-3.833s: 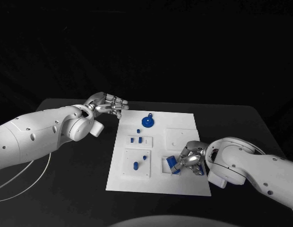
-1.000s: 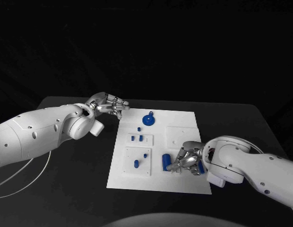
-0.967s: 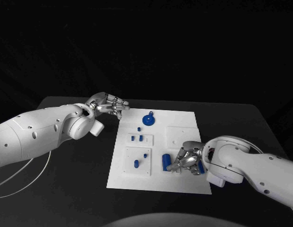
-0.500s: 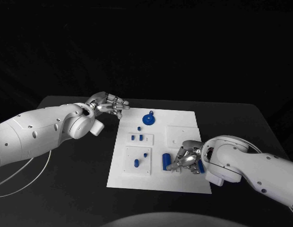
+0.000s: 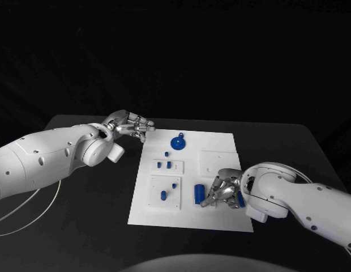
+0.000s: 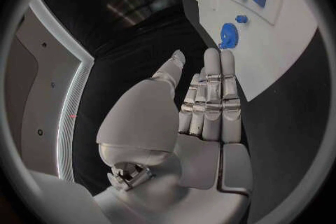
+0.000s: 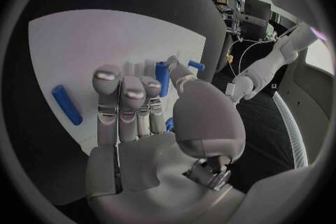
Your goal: Assemble the parts on the task board
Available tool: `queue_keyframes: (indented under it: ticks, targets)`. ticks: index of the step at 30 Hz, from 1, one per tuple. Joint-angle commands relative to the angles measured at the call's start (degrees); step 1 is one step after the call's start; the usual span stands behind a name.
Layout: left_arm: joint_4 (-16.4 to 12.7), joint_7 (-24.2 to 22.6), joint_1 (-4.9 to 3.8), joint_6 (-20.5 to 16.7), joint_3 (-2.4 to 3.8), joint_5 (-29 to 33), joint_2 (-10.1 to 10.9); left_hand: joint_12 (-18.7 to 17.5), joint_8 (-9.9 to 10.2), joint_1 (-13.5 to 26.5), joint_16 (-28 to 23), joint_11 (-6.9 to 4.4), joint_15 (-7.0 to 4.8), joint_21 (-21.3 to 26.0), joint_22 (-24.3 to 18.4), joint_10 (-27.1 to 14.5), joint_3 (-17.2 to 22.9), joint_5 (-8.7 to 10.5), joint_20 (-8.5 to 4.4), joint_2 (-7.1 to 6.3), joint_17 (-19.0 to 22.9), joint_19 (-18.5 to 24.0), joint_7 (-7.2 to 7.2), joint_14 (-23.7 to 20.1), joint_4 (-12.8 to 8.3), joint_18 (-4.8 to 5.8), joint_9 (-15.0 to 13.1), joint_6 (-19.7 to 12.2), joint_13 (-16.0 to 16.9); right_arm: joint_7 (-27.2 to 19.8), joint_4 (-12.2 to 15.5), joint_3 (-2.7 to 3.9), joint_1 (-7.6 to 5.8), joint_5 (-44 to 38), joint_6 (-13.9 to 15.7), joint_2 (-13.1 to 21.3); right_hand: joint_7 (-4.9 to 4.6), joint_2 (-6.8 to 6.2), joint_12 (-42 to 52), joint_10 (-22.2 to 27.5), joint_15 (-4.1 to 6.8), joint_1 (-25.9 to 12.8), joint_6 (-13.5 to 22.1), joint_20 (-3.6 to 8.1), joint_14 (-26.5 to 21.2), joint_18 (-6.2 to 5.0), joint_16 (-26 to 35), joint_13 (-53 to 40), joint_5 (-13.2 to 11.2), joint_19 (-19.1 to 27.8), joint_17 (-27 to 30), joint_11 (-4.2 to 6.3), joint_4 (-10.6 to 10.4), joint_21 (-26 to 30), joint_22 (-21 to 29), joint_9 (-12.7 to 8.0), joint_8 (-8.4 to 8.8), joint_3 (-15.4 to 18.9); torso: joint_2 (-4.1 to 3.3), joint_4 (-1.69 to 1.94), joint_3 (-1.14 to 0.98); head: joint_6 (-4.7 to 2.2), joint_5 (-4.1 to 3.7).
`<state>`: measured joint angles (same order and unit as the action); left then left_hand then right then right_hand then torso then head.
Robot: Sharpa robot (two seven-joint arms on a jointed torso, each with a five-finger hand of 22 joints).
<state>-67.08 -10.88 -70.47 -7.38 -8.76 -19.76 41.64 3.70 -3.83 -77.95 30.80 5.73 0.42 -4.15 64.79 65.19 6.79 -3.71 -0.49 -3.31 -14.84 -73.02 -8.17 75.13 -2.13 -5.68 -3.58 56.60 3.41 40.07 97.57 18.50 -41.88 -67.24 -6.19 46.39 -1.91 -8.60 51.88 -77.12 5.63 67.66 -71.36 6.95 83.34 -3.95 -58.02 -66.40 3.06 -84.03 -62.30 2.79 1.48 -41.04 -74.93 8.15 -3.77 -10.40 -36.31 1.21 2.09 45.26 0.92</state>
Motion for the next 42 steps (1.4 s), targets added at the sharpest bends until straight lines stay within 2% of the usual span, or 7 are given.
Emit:
queue_keyframes:
  ticks: [1, 14, 23, 27, 31, 37, 42]
  targets:
    - [0.0, -0.2, 0.00, 0.7, 0.03, -0.2, -0.1, -0.1, 0.2, -0.4, -0.2, 0.12, 0.36, -0.1, -0.3, -0.3, -0.7, 0.24, 0.20, 0.41, 0.1, -0.5, -0.14, 0.1, -0.1, 0.00, 0.0, -0.1, 0.1, 0.9, 0.1, -0.14, 0.10, -0.7, -0.6, 0.1, -0.17, -0.03, 0.2, -0.6, 0.22, 0.7, -0.5, 0.29, 0.1, 0.92, -0.2, -0.2, -0.3, -2.8, -0.1, -0.02, -0.6, -0.2, -4.7, -0.1, 0.13, 2.2, 0.00, -0.02, -0.05, 0.03, -0.06]
    - [0.1, -0.2, 0.00, 0.6, 0.02, -0.4, 0.0, -0.1, 0.2, -0.4, -0.2, 0.12, 0.36, -0.1, -0.3, -0.3, -0.7, 0.24, 0.20, 0.41, 0.1, -0.5, -0.14, 0.1, -0.1, 0.00, 0.0, -0.1, 0.1, -0.1, 2.9, 0.20, 0.10, -0.8, 1.1, 2.9, -0.23, -0.43, 0.6, -0.9, 0.28, 0.9, -0.4, 0.39, 0.2, 0.90, 0.1, -1.0, -0.3, -2.9, -0.3, -0.07, -3.6, -0.3, -4.7, -0.2, 0.09, 4.6, 0.02, -0.07, -0.07, -0.11, -0.07]
    - [0.1, -0.4, 0.00, 0.4, 0.01, -0.4, 0.1, -0.1, 0.2, -0.5, -0.2, 0.11, 0.38, -0.1, -0.5, -0.3, -1.0, 0.29, 0.20, 0.54, 0.1, -0.4, -0.08, 0.1, -0.1, 0.03, 0.0, -0.3, 0.1, -4.4, 5.1, 5.11, 0.16, 1.7, 3.7, 6.3, -0.41, 0.62, 1.6, -1.0, 0.35, 1.1, 0.8, 0.45, 0.3, 0.70, 0.1, -2.0, -0.2, -3.0, -0.5, -0.13, -6.3, -0.6, -4.7, 1.6, 0.03, 3.1, -0.01, -0.06, -0.13, -0.47, -0.48]
    - [-0.1, -0.7, 0.00, 0.1, 0.01, -0.4, 0.3, -0.1, 0.2, -0.4, -0.2, 0.05, 0.35, -0.1, -0.5, -0.2, -1.1, 0.29, 0.19, 0.59, 0.1, -0.4, 0.02, 0.1, 0.0, 0.04, 0.0, -0.5, 0.1, -5.2, 4.5, 6.26, 0.20, 2.0, 3.0, 7.6, -0.12, 0.59, 2.1, -1.0, 0.29, 1.1, 0.5, 0.35, 0.4, 0.69, -0.1, -2.5, -0.2, -3.0, -0.6, -0.02, -5.1, -1.1, -4.8, 3.4, -0.06, 0.9, 0.02, -0.12, -0.05, -0.50, -0.90]
    - [-0.1, -1.4, 0.01, -0.4, 0.01, -0.4, 0.3, -0.1, 0.1, -0.2, -0.1, -0.30, 0.19, -0.1, -0.6, 1.3, -1.1, 0.27, 0.07, 0.71, 0.0, -0.5, 0.11, 0.2, 0.1, 0.12, 0.0, -0.3, 0.0, -4.7, 2.1, 6.76, 0.22, 1.4, 0.4, 9.0, 0.98, 1.15, 2.6, -1.2, 0.53, 1.8, -1.8, 0.43, 0.4, 0.82, -0.4, -2.9, 0.2, -3.0, -0.8, 0.51, -3.6, -1.2, -4.8, 6.6, -0.94, -0.2, 0.13, -0.08, 0.12, -0.61, -1.63]
    - [-0.4, -2.1, 0.01, -1.0, 0.01, -0.4, 0.5, 0.2, 0.2, -0.1, -0.2, -1.42, -0.36, -0.2, -0.6, 5.6, -0.6, 0.30, -0.58, 0.84, 0.0, -0.5, 0.38, 0.3, 0.3, 0.77, 0.0, 0.1, 0.1, -2.3, -1.3, 7.00, 0.35, -1.4, -4.6, 10.9, 1.60, 0.10, 2.1, -0.9, 0.85, 0.5, 0.2, 0.87, 0.3, 1.35, -0.2, -2.9, -0.2, -2.9, -0.7, 0.81, -4.0, -0.8, -4.8, 25.3, -0.44, -0.9, 0.07, -0.09, 0.10, -0.75, -2.37]
    - [-0.5, -2.3, 0.01, -1.2, 0.01, -0.4, 0.8, 0.2, 0.1, 0.0, -0.2, -1.43, -0.37, -0.2, -0.6, 5.6, -0.6, 0.27, -0.60, 0.82, 0.0, -0.6, 0.42, 0.4, 0.4, 0.82, 0.0, 0.1, 0.1, -0.5, -1.8, 7.04, 1.61, -5.5, -6.9, 12.0, 1.07, -0.74, 1.5, -0.6, 0.71, -0.5, 1.3, 0.83, 0.3, 1.31, -0.1, -2.5, -0.3, -2.8, -0.6, 0.61, -5.0, -0.6, -4.7, 25.9, 0.15, -0.7, 0.10, -0.19, 0.12, -0.67, -2.93]
